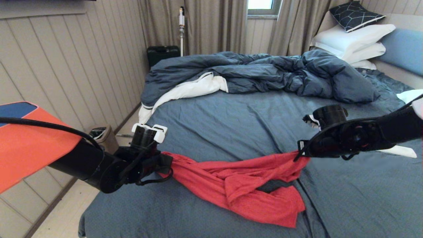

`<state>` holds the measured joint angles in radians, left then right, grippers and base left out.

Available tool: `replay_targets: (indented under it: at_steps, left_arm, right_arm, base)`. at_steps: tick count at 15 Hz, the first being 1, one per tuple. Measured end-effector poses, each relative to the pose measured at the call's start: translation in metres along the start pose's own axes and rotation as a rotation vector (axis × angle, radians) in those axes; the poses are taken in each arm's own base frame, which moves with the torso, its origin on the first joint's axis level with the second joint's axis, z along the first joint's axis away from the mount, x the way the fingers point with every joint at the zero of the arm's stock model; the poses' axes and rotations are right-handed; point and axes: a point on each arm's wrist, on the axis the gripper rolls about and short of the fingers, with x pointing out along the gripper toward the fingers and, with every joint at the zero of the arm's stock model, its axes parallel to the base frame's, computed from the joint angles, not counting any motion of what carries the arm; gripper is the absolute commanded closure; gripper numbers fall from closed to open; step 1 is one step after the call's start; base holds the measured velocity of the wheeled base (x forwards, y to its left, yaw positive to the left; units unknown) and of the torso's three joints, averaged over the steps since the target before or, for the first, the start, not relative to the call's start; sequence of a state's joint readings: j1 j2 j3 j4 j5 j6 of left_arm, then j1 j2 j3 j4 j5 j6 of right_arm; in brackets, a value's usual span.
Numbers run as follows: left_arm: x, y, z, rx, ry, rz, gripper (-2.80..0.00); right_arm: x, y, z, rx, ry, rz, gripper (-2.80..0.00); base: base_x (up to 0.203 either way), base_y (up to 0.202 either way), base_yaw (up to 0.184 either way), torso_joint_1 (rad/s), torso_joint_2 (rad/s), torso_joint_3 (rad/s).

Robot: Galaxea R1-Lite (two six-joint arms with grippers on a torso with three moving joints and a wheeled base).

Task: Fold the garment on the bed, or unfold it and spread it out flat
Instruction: Unford the red T-shirt

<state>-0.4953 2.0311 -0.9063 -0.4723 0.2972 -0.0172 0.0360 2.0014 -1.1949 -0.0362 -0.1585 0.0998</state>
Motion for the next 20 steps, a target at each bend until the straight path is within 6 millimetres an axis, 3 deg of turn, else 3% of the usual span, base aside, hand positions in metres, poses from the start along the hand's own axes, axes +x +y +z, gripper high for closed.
replay_targets:
  at_steps: [3, 5, 7, 14, 20]
  left_arm:
    - [-0.001, 0.000, 0.002, -0.003, -0.009, 0.004, 0.00]
    - [-0.003, 0.000, 0.004, -0.014, -0.015, 0.005, 0.00]
    - [-0.004, 0.001, 0.005, -0.020, -0.021, 0.006, 0.00]
    - [-0.007, 0.000, 0.004, -0.013, -0.018, 0.000, 0.00]
    - [-0.009, -0.002, 0.003, -0.009, -0.019, -0.007, 0.00]
  right_arm:
    - [0.011, -0.001, 0.043, 0.024, -0.114, -0.066, 0.00]
    - [0.029, -0.001, 0.052, 0.029, -0.141, -0.114, 0.00]
    - [0.044, -0.006, 0.054, 0.048, -0.170, -0.178, 0.00]
    - [0.072, -0.075, 0.048, 0.143, -0.165, -0.344, 0.00]
    - [0.078, -0.077, 0.044, 0.142, -0.149, -0.343, 0.00]
  base:
    - [0.000, 0.000, 0.000, 0.000, 0.00, 0.000]
    - [0.000, 0.000, 0.000, 0.000, 0.00, 0.000]
    - [0.000, 0.000, 0.000, 0.000, 0.00, 0.000]
    - [0.000, 0.000, 0.000, 0.000, 0.00, 0.000]
    - [0.000, 0.000, 0.000, 0.000, 0.00, 0.000]
